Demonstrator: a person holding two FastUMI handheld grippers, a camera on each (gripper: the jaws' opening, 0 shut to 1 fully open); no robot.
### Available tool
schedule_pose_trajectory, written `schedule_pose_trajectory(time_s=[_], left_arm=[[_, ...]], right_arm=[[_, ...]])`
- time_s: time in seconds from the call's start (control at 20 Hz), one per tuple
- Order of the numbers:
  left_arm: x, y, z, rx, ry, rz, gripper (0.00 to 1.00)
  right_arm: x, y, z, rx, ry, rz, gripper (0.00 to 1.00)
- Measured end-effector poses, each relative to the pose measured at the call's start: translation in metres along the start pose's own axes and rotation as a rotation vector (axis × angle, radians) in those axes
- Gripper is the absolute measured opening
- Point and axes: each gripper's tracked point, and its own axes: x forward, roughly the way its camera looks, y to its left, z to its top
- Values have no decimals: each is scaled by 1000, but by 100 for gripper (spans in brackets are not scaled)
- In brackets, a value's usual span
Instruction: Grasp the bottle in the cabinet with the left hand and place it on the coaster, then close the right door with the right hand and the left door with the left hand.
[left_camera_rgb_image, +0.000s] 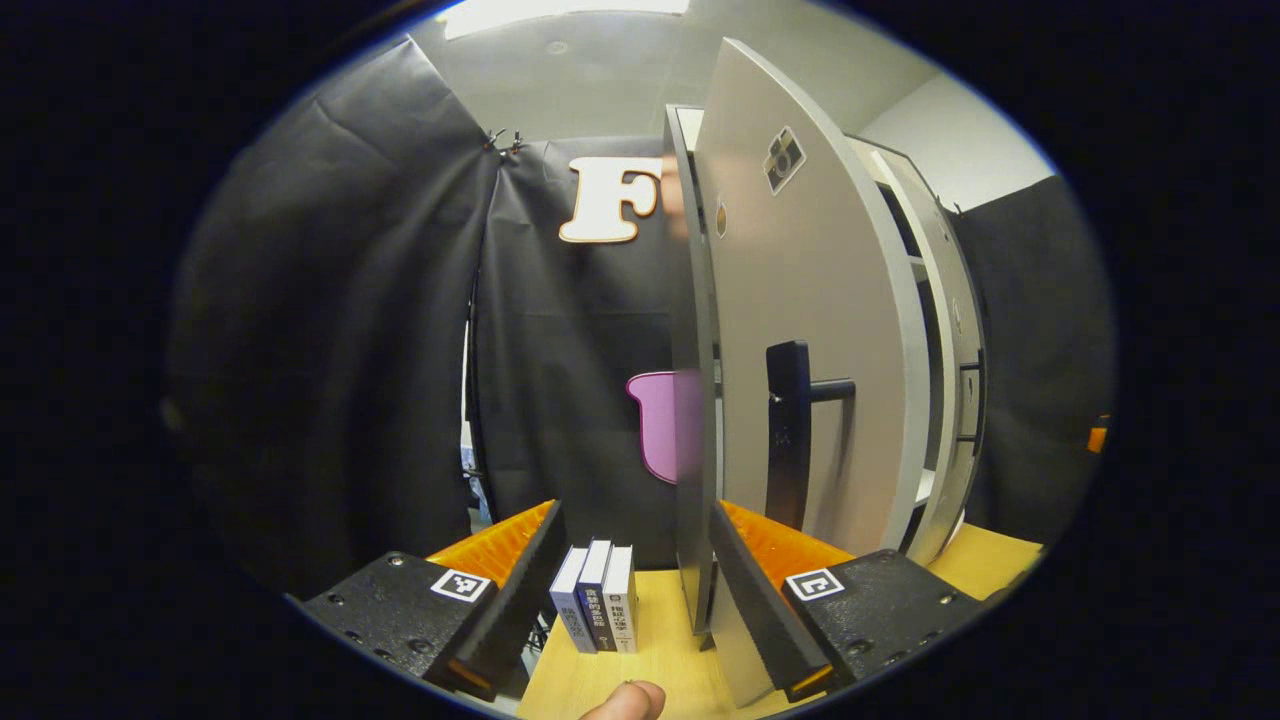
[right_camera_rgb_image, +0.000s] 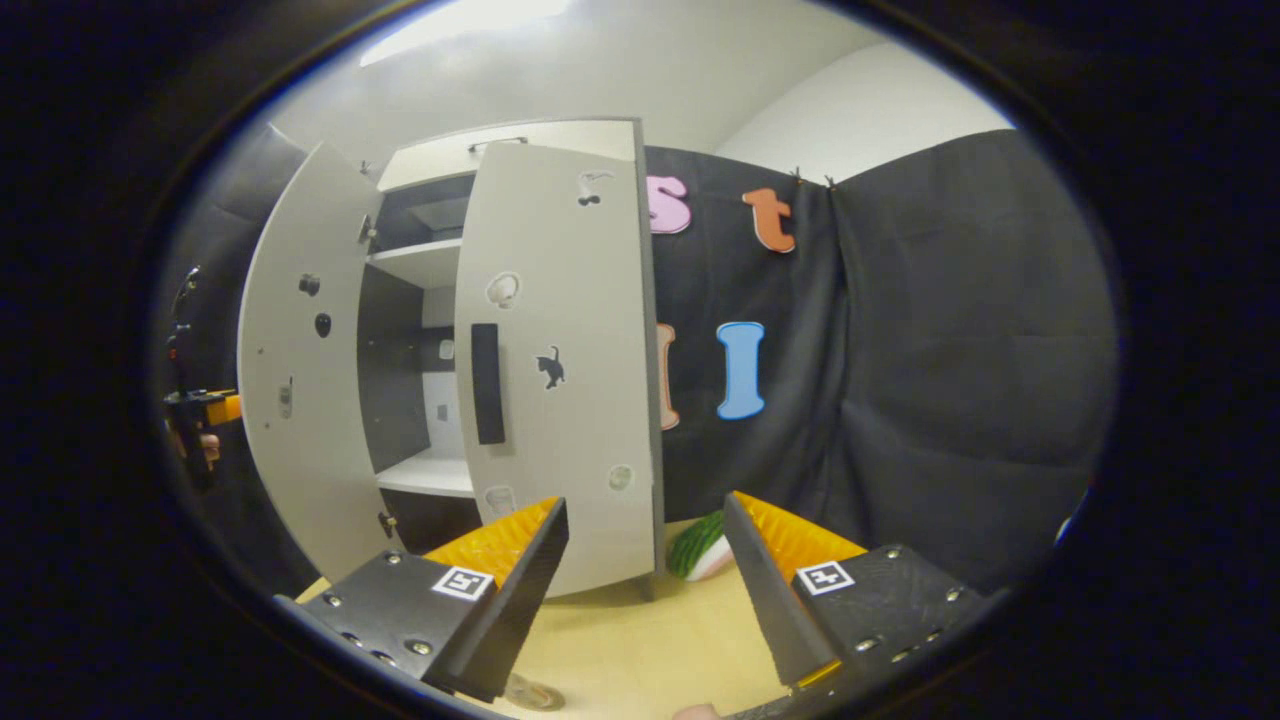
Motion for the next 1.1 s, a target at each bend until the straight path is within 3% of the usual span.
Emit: schedule_pose_trajectory(time_s=[0.15, 0.25, 0.35, 0.4, 0.5, 0.8, 0.85, 0.9, 1.1], left_arm=[[-2, -7, -2, -23, 25, 16, 90], [-1, -14, -1, -23, 24, 5, 92], [-1, -25, -2, -27, 30, -9, 92], [-2, -30, -1, -28, 34, -12, 92], [-3, -37, -1, -31, 39, -9, 92], [2, -68, -2, -35, 63, -44, 91], [3, -74, -1, -35, 60, -50, 91], [4, -78, -1, -42, 62, -53, 94], [8, -96, -1, -51, 59, -48, 92]], right_arm=[[-29, -22, -9, 25, 9, -28, 96], [-44, -36, -16, 31, 20, -44, 92], [-57, -44, -23, 41, 33, -56, 96], [-63, -47, -25, 46, 34, -62, 92], [-75, -53, -28, 47, 38, -71, 96], [-95, -71, -26, 26, 33, -106, 96], [-97, -71, -21, 17, 24, -105, 92], [-98, -71, -19, 11, 26, -102, 96], [-104, -80, -11, -15, 12, -140, 96]])
